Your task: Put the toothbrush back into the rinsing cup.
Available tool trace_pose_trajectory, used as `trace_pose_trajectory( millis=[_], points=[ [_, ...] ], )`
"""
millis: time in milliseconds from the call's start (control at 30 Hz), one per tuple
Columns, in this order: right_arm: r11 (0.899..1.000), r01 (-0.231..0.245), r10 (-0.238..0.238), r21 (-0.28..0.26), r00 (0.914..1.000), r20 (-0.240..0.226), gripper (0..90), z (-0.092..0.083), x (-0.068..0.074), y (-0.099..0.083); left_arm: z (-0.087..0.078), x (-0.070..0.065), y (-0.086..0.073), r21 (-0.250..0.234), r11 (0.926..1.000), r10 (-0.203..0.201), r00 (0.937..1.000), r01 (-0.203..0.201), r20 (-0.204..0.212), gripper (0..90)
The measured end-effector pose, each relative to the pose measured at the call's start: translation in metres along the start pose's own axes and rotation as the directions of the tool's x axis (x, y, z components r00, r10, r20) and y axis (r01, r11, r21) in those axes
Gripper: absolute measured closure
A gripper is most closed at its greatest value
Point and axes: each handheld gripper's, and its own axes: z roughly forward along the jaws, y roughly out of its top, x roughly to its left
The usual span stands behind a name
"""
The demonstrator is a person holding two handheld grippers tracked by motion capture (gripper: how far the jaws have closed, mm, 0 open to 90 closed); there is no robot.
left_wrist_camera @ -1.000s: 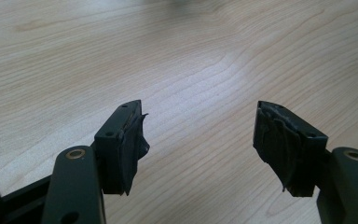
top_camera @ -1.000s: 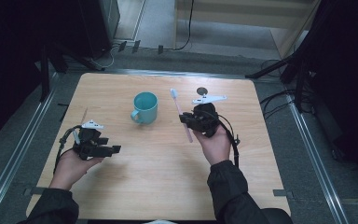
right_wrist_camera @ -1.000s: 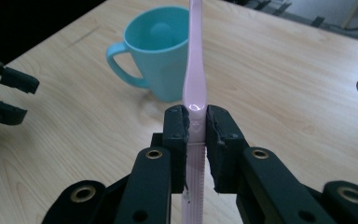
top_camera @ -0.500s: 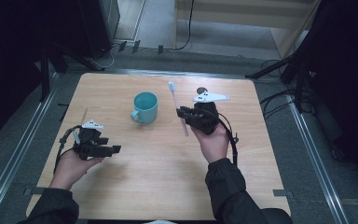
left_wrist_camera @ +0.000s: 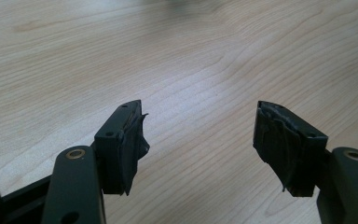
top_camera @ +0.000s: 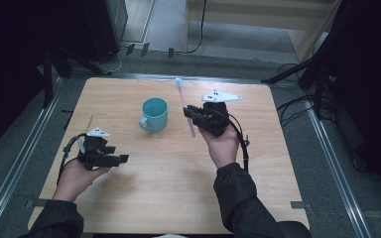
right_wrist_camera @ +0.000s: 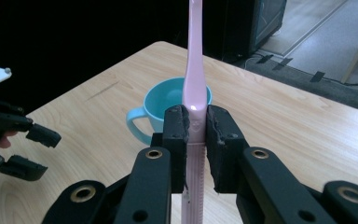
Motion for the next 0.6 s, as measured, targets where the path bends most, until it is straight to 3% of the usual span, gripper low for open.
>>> trace_pose_trajectory(
  millis=[600],
  points=[
    [1.000,-0.016,0.016,-0.027,0.9999,-0.005,79.2,0.018,-0.003,0.015,-0.003,0.000,-0.003,0.003,1.0000,0.005,1.0000,-0.005,-0.002,33.2]
  ],
)
